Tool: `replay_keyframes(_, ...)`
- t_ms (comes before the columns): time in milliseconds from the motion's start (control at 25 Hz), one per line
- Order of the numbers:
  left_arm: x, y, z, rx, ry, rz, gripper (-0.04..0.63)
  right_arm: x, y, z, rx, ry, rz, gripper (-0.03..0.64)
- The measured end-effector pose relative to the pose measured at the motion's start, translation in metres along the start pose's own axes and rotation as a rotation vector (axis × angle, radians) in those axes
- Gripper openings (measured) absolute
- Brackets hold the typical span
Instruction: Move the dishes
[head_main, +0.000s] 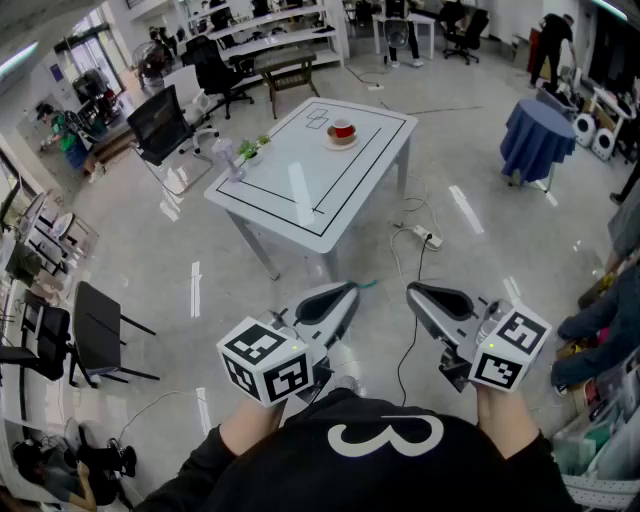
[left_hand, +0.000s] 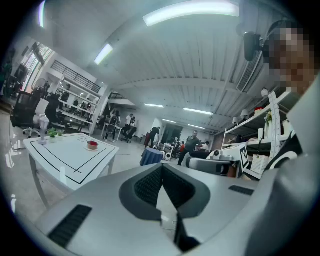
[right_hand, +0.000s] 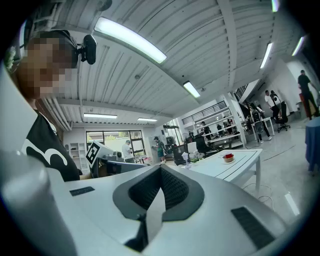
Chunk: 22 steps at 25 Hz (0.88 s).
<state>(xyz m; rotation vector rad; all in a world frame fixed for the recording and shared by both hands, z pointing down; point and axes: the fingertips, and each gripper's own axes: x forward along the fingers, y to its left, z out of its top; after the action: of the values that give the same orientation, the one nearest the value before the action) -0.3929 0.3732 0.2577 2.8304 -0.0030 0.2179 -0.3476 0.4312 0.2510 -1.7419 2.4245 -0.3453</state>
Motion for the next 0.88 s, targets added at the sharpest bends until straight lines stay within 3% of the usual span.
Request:
replay_keyframes(360, 0.004, 0.001, -0.004, -0.007, 0.008, -0.012, 0.003, 0.001, -0.004, -0.002, 0.006, 0.007, -0.003, 0.006)
replay_keyframes(640, 0.014, 0.003, -0.008, -0.032, 0.023, -0.019, 0.003, -0.006, -0.025, -0.006, 0.037, 0.003, -0.071, 0.009)
replay_keyframes(880, 0.022, 0.001, -0.006, 0.000, 0.037, -0.027, 0.003, -0.019, -0.040, -0.005, 0.012, 0.020, -0.110, 0.018)
